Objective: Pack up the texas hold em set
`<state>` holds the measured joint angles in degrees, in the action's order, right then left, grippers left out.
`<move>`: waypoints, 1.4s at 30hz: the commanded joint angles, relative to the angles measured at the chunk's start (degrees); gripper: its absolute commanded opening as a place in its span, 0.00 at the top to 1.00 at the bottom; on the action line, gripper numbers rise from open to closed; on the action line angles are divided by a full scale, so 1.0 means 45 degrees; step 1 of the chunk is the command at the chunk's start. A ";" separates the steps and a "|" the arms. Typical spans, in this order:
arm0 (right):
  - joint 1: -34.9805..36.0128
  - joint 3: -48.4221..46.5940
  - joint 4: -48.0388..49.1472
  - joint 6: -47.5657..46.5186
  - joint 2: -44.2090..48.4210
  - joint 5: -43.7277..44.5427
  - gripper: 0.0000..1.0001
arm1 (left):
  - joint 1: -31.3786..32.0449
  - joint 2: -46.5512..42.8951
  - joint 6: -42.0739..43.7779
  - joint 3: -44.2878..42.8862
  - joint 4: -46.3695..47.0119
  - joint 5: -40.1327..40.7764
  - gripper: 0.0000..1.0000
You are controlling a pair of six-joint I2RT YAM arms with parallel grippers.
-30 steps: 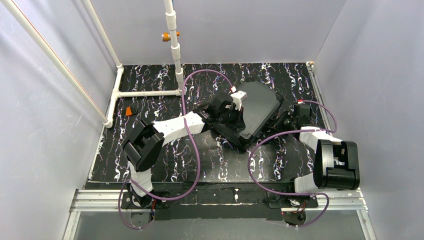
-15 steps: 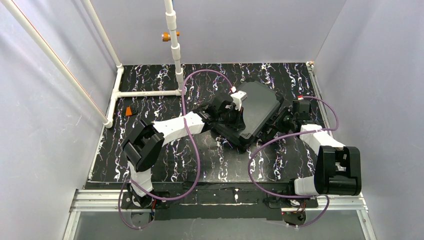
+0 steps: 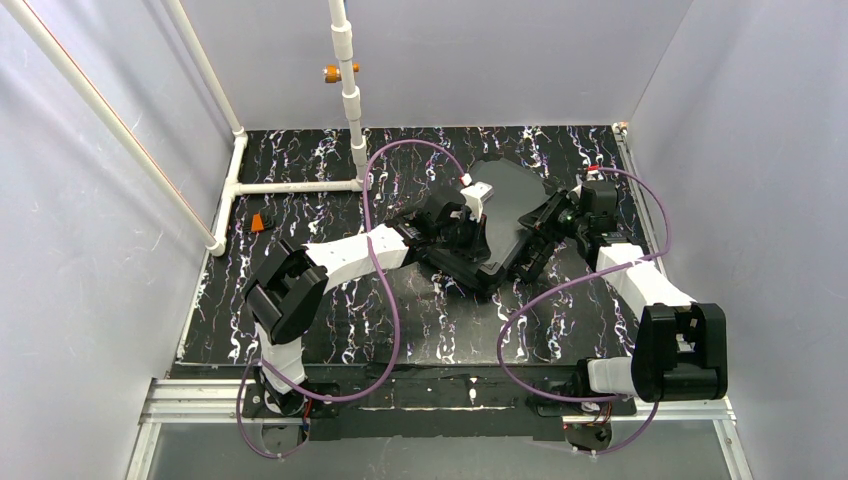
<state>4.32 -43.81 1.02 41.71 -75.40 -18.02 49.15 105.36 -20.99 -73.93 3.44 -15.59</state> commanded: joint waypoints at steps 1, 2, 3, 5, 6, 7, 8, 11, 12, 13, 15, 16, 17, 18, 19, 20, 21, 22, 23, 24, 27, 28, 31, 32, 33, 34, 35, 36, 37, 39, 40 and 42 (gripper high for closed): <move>0.0095 -0.0362 0.0809 0.0148 0.0329 -0.0454 0.78 | 0.0271 0.0454 0.0192 0.0900 -0.2660 0.0184 1.00; 0.0095 -0.0386 0.0695 0.0076 0.0387 -0.0366 0.78 | 0.0280 0.0444 0.0202 0.0902 -0.2660 0.0184 1.00; 0.0095 -0.0467 0.0480 -0.0089 0.0473 -0.0238 0.78 | 0.0276 0.0425 0.0211 0.0916 -0.2660 0.0184 1.00; 0.0095 -0.0696 -0.0106 -0.0553 0.0699 0.0207 0.77 | 0.0270 0.0415 0.0212 0.0894 -0.2631 0.0204 1.00; 0.0093 -0.0811 -0.0531 -0.0807 0.0832 0.0544 0.77 | 0.0270 0.0424 0.0227 0.0850 -0.2649 0.0204 1.00; 0.0076 -0.0896 -0.1001 -0.1068 0.0968 0.1040 0.77 | 0.0270 0.0447 0.0263 0.0749 -0.2680 0.0189 1.00; 0.0073 -0.0966 -0.1470 -0.1372 0.1124 0.1539 0.76 | 0.0270 0.0472 0.0284 0.0621 -0.2721 0.0175 1.00; 0.0061 -0.1036 -0.2787 -0.2195 0.1566 0.3061 0.75 | 0.0270 0.0680 0.0408 0.0054 -0.2946 0.0112 1.00; 0.0047 -0.1003 -0.3178 -0.2375 0.1690 0.3584 0.75 | 0.0270 0.0777 0.0451 -0.0178 -0.3035 0.0080 1.00; 0.0014 -0.0937 -0.3515 -0.2527 0.1803 0.3893 0.75 | 0.0270 0.0894 0.0479 -0.0446 -0.3092 0.0042 1.00; -0.0110 -0.0676 -0.3943 -0.2759 0.1996 0.4693 0.75 | 0.0270 0.1178 0.0519 -0.0918 -0.3206 -0.0055 1.00; -0.0160 -0.0499 -0.4072 -0.2838 0.2066 0.4882 0.76 | 0.0270 0.1340 0.0539 -0.1137 -0.3292 -0.0126 1.00; -0.0217 -0.0215 -0.4117 -0.2902 0.2094 0.4949 0.77 | 0.0280 0.1490 0.0553 -0.1348 -0.3346 -0.0182 1.00; -0.0261 -0.0021 -0.4146 -0.2951 0.2105 0.4965 0.78 | 0.0271 0.1640 0.0562 -0.1540 -0.3402 -0.0223 1.00; -0.0291 0.0181 -0.4141 -0.2960 0.2079 0.4957 0.80 | 0.0270 0.1762 0.0554 -0.1711 -0.3434 -0.0243 1.00; -0.0312 0.0380 -0.4082 -0.2961 0.2059 0.4890 0.84 | 0.0275 0.1879 0.0563 -0.1873 -0.3472 -0.0260 1.00; -0.0317 0.0559 -0.3984 -0.2942 0.2017 0.4782 0.86 | 0.0271 0.2031 0.0564 -0.2033 -0.3520 -0.0296 1.00; -0.0315 0.0735 -0.3887 -0.2925 0.1968 0.4695 0.88 | 0.0280 0.2152 0.0564 -0.2175 -0.3561 -0.0344 1.00; -0.0315 0.0850 -0.3789 -0.2904 0.1916 0.4609 0.89 | 0.0281 0.2260 0.0537 -0.2308 -0.3592 -0.0402 1.00; -0.0315 0.0942 -0.3733 -0.2886 0.1815 0.4573 0.90 | 0.0303 0.2354 0.0526 -0.2439 -0.3614 -0.0460 1.00; -0.0325 0.1176 -0.3485 -0.2935 0.1524 0.4472 0.91 | 0.0377 0.2511 0.0523 -0.2621 -0.3674 -0.0519 1.00; -0.0316 0.1225 -0.3412 -0.2951 0.1403 0.4429 0.91 | 0.0393 0.2549 0.0525 -0.2617 -0.3685 -0.0519 1.00; -0.0315 0.1405 -0.3116 -0.2945 0.0983 0.4256 0.95 | 0.0418 0.2535 0.0525 -0.2424 -0.3695 -0.0520 1.00; -0.0325 0.1505 -0.2950 -0.2942 0.0833 0.4175 0.96 | 0.0438 0.2511 0.0525 -0.2326 -0.3680 -0.0509 1.00; -0.0316 0.1581 -0.2781 -0.2942 0.0687 0.4116 0.97 | 0.0438 0.2490 0.0508 -0.2231 -0.3659 -0.0501 1.00; -0.0315 0.1646 -0.2633 -0.2934 0.0532 0.4104 0.98 | 0.0452 0.2449 0.0493 -0.2097 -0.3629 -0.0504 1.00; -0.0315 0.1676 -0.2519 -0.2938 0.0393 0.4103 0.98 | 0.0459 0.2431 0.0487 -0.1944 -0.3603 -0.0500 1.00; -0.0315 0.1685 -0.2463 -0.2951 0.0254 0.4107 0.98 | 0.0464 0.2410 0.0471 -0.1854 -0.3583 -0.0516 1.00; -0.0315 0.1696 -0.2378 -0.2957 0.0134 0.4103 0.98 | 0.0465 0.2385 0.0467 -0.1752 -0.3561 -0.0511 1.00; -0.0315 0.1728 -0.2140 -0.2950 -0.0008 0.4103 0.98 | 0.0489 0.2340 0.0449 -0.1612 -0.3522 -0.0499 1.00; -0.0315 0.1718 -0.2033 -0.2957 -0.0089 0.4105 0.98 | 0.0498 0.2320 0.0447 -0.1544 -0.3502 -0.0499 1.00; -0.0315 0.1684 -0.1812 -0.2961 -0.0235 0.4102 0.98 | 0.0506 0.2290 0.0443 -0.1449 -0.3485 -0.0499 1.00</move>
<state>3.01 -36.51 -11.81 29.32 -75.88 0.86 50.13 113.03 -20.21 -85.01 -1.50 -19.11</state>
